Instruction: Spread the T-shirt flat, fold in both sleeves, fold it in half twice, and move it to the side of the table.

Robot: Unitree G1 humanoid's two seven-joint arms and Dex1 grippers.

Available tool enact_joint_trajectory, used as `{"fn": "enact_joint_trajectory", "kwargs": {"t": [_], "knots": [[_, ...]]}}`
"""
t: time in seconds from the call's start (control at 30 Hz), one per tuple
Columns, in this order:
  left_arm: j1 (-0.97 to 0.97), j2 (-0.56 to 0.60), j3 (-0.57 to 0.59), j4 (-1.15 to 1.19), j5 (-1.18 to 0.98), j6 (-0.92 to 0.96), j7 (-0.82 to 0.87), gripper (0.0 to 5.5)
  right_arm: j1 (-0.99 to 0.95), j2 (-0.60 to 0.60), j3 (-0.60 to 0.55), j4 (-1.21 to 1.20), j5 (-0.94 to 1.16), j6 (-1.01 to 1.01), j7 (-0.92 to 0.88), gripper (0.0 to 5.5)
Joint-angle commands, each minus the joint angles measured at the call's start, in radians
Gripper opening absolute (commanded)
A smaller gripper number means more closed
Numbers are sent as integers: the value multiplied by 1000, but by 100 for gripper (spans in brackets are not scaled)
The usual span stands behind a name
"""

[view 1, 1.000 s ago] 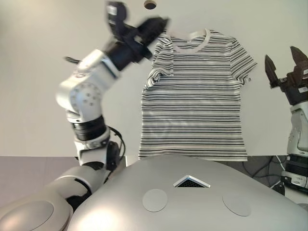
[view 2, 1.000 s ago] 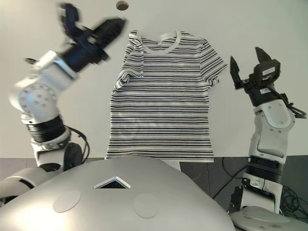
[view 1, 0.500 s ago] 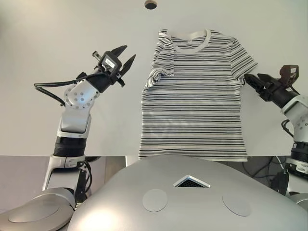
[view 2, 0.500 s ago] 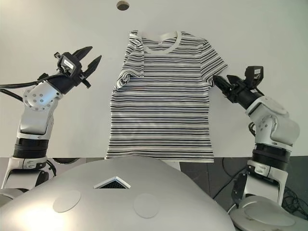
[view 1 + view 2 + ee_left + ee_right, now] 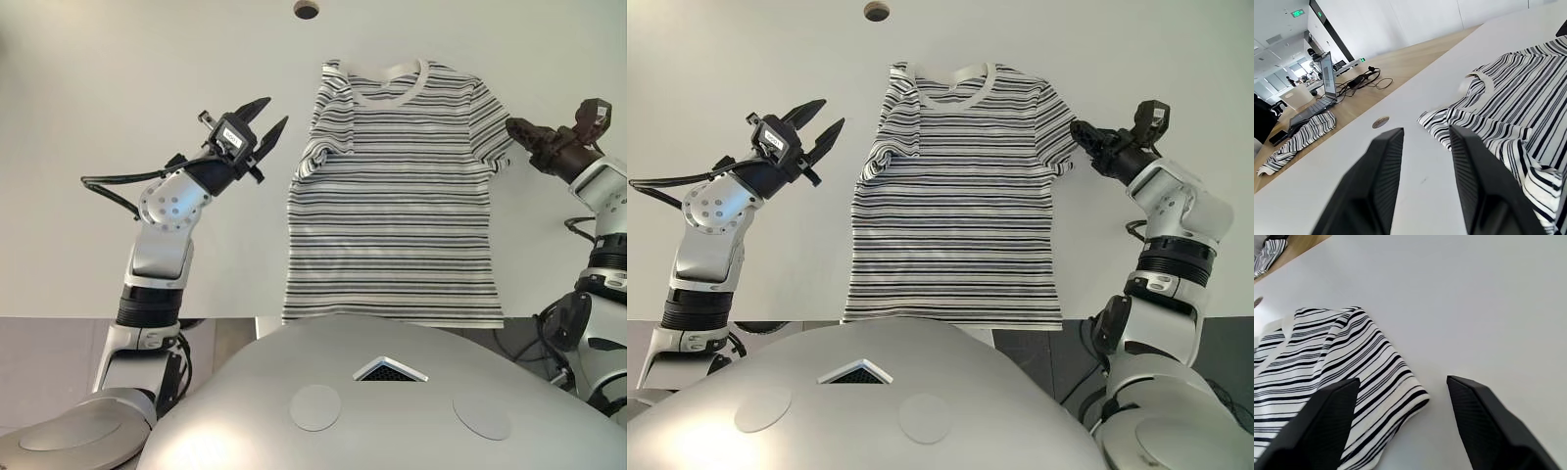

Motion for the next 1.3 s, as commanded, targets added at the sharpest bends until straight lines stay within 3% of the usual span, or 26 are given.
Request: {"fn": "enact_joint_trajectory", "kwargs": {"t": [0.03,0.53,0.83,1.3], "knots": [[17,7,0,-35,-5,14,-6,176,-8,28,31,31,-27,2,-3,303],[20,6,3,-55,-10,26,-8,176,27,33,61,-22,-36,-25,13,3],[4,-5,-4,-47,-17,34,-7,176,80,46,79,-164,-85,-75,-30,1],[-4,-12,-24,-46,-7,32,-7,176,104,122,275,-443,-303,-148,-181,1]]}}
